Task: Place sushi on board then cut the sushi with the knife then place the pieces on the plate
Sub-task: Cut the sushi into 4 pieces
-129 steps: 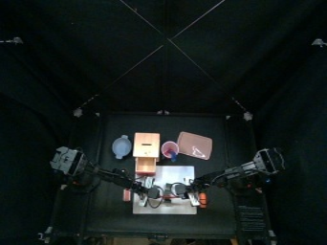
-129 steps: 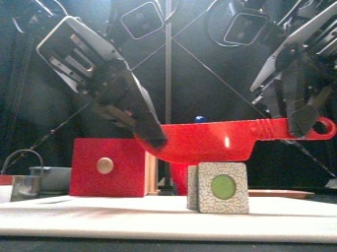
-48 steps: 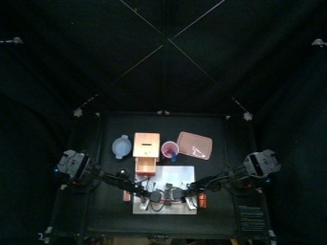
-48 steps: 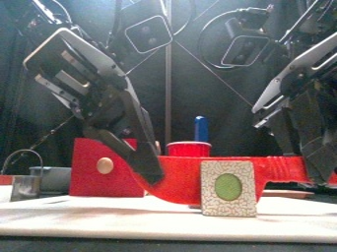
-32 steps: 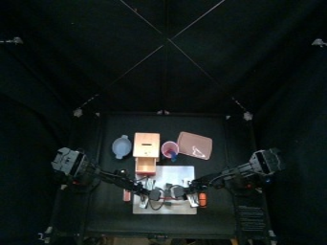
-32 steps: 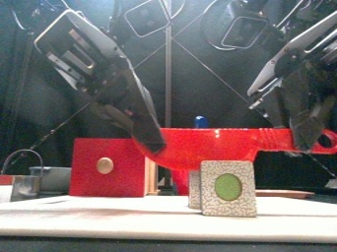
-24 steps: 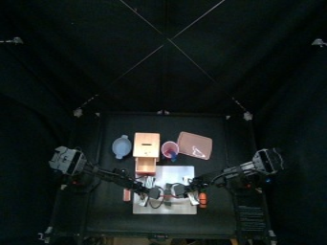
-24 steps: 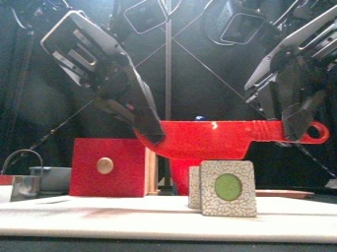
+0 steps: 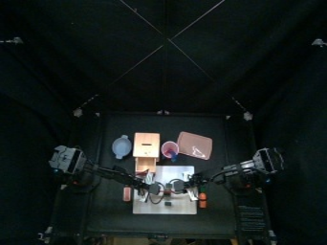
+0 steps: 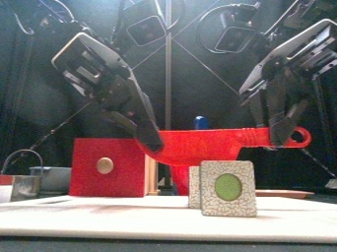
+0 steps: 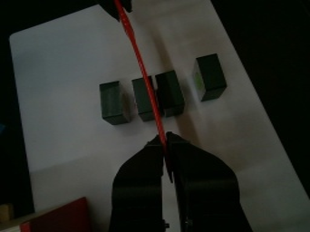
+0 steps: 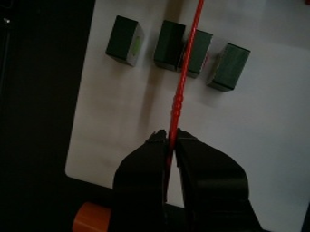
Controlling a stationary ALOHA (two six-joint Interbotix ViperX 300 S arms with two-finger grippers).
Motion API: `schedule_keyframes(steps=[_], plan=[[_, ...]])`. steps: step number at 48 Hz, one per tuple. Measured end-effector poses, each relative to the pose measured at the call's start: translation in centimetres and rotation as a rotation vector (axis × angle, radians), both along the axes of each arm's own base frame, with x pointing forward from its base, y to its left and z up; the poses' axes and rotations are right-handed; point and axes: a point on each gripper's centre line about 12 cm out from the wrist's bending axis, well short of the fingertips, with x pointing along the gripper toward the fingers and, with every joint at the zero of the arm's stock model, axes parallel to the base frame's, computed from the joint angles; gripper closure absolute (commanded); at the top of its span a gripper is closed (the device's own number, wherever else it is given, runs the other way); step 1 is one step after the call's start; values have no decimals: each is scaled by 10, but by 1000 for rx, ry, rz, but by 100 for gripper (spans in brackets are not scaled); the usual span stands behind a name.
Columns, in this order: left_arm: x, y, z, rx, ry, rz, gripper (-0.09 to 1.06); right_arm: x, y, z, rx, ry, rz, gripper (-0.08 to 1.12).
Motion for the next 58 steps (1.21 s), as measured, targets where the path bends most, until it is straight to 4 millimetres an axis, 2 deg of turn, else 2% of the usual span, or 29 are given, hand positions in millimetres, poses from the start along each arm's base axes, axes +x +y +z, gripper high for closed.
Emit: schedule_keyframes(steps=[39,46,58], plan=[[-2,-2,-5,-14,15,8,62,2,3,-8,30,30,-21,67],[-1,-3,-12,-11,30,6,62,3,3,-12,29,36,-25,67],[-1,-7,-31,-18,74,11,62,7,7,-32,30,66,-37,67]])
